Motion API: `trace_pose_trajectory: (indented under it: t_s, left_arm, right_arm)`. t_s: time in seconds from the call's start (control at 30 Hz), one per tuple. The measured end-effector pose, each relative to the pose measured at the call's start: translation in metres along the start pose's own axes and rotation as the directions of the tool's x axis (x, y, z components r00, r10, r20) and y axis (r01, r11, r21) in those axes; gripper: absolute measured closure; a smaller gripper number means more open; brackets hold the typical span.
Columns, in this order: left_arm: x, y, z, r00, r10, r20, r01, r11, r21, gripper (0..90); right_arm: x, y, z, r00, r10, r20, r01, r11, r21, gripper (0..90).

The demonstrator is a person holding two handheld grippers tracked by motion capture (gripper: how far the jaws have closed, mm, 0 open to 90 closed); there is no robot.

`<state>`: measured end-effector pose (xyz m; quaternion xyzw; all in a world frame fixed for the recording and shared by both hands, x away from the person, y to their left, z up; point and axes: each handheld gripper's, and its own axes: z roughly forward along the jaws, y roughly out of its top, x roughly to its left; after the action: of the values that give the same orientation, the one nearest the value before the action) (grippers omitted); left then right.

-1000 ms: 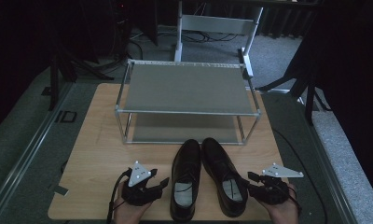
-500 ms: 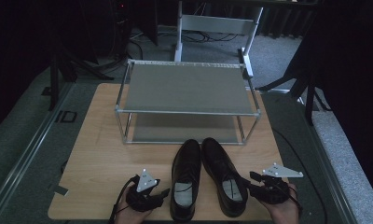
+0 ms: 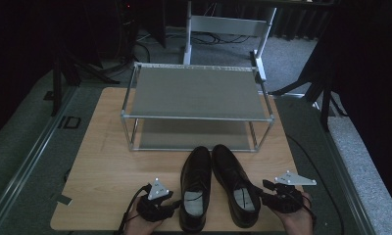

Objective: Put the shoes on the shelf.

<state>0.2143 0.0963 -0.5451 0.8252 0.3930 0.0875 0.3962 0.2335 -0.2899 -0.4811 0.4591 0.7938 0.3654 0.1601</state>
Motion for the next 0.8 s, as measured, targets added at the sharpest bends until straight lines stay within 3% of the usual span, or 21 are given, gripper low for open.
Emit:
trace_pose_trajectory:
  t_s: [0.23, 0.47, 0.53, 0.63, 0.67, 0.7, 0.8]
  left_arm:
    - [-0.021, 0.012, 0.017, 0.9957, 0.068, 0.064, -0.068, 0.9976, 0.009, 54.8]
    - [-0.032, 0.019, 0.028, 0.9919, 0.087, 0.093, -0.089, 0.996, 0.011, 53.9]
    - [-0.03, 0.018, 0.028, 0.9908, 0.086, 0.104, -0.088, 0.9961, 0.009, 52.3]
    - [-0.026, 0.017, 0.026, 0.9892, 0.077, 0.125, -0.077, 0.997, 0.0, 49.6]
    - [-0.025, 0.016, 0.026, 0.9887, 0.07, 0.132, -0.07, 0.9975, -0.007, 48.7]
    - [-0.022, 0.016, 0.025, 0.9884, 0.068, 0.136, -0.068, 0.9977, -0.01, 48.7]
    - [-0.013, 0.016, 0.021, 0.9897, 0.043, 0.136, -0.04, 0.9988, -0.028, 47.4]
  right_arm:
    - [0.003, 0.0, 0.002, 0.9993, -0.016, -0.033, 0.017, 1.0, 0.019, 60.9]
    - [0.005, 0.0, 0.01, 0.998, -0.015, -0.062, 0.018, 0.999, 0.045, 63.3]
    - [0.006, 0.0, 0.014, 0.9978, -0.023, -0.061, 0.027, 0.998, 0.054, 71.8]
    - [0.009, 0.003, 0.019, 0.999, -0.03, -0.033, 0.032, 0.998, 0.058, 78.8]
    - [0.011, 0.004, 0.02, 0.9985, -0.055, -0.002, 0.055, 0.997, 0.058, 81.5]
    - [0.011, 0.004, 0.02, 0.9985, -0.055, -0.002, 0.055, 0.997, 0.058, 81.5]
    - [0.013, 0.005, 0.022, 0.9957, -0.072, 0.058, 0.069, 0.997, 0.042, 84.9]
